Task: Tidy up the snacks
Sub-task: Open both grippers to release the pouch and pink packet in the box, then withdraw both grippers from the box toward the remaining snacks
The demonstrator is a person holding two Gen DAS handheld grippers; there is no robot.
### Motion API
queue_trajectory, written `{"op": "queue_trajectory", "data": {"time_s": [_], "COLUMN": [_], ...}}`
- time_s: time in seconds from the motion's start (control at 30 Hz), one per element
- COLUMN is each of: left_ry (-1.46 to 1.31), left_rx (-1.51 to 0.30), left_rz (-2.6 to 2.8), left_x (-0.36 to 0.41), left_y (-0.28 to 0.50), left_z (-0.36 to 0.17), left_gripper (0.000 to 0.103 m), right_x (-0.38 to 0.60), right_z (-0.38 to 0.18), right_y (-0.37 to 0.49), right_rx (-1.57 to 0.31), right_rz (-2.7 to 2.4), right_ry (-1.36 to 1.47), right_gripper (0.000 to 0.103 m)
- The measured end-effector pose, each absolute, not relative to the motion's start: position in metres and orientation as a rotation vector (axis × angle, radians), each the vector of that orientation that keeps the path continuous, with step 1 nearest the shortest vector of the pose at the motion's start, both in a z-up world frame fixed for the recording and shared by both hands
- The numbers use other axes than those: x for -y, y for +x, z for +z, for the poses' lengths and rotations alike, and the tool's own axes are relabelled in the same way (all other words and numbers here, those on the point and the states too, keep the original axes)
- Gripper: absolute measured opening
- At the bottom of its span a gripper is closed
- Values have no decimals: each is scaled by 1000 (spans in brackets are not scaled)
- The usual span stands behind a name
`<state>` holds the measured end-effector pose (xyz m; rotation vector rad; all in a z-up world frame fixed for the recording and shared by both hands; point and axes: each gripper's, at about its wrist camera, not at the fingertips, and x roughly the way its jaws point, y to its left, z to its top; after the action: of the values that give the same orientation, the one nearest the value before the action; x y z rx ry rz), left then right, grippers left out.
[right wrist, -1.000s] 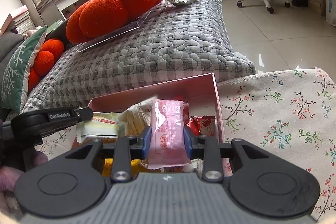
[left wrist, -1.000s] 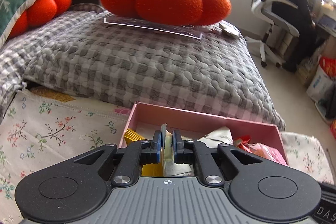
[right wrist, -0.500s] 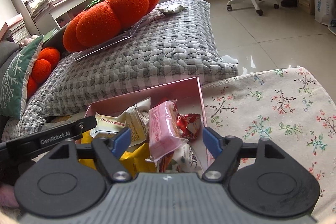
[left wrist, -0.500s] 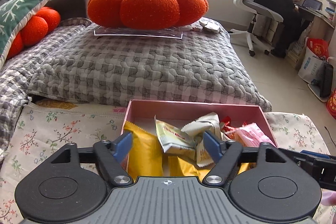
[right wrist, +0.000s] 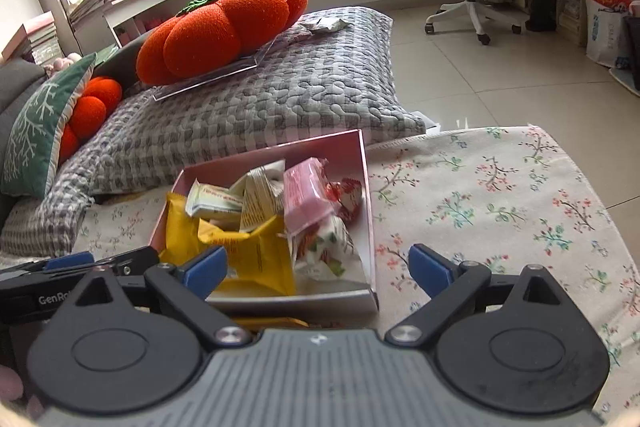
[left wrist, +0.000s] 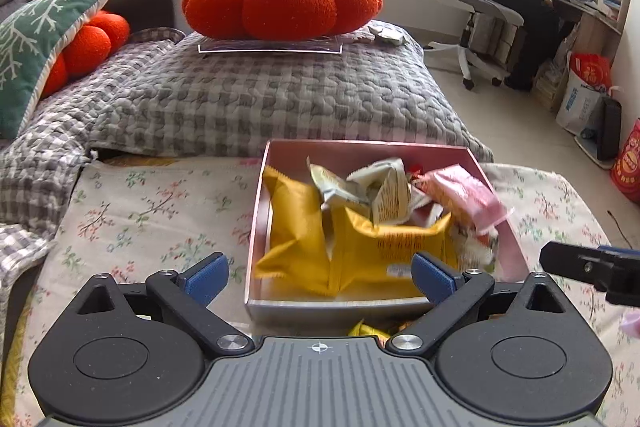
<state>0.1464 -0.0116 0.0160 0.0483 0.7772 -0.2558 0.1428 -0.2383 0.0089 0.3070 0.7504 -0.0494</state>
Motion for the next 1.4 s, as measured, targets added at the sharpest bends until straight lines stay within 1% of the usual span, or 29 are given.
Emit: {"op": "queue_trajectory", "data": {"time_s": [0.1, 0.37, 0.7, 0.93, 1.07, 1.4], "left_ry": [57, 121, 186, 99, 47, 52], "left_rx": [-782, -783, -775, -816, -832, -848], "left_rz": [-260, -280, -300, -297, -285, -271], "left_x": [6, -1, -6, -14, -19, -20], "left_y": [129, 86, 38, 33, 31, 32], "left_z": [14, 6, -18, -29, -32, -36], "left_gripper": [100, 102, 103, 103, 103, 103], "right_x": [236, 228, 219, 215, 219, 215], "right_z": [10, 7, -17, -36, -44, -49], "right_y": [129, 94, 51, 34, 31, 31], "right_rx": [-740, -723, -710, -715, -729, -743], "right_rz": [-55, -49, -45, -45, -63, -65], "right_ry": [287, 250, 195, 152, 192, 179], "right_gripper": [100, 102, 103, 103, 103, 103]}}
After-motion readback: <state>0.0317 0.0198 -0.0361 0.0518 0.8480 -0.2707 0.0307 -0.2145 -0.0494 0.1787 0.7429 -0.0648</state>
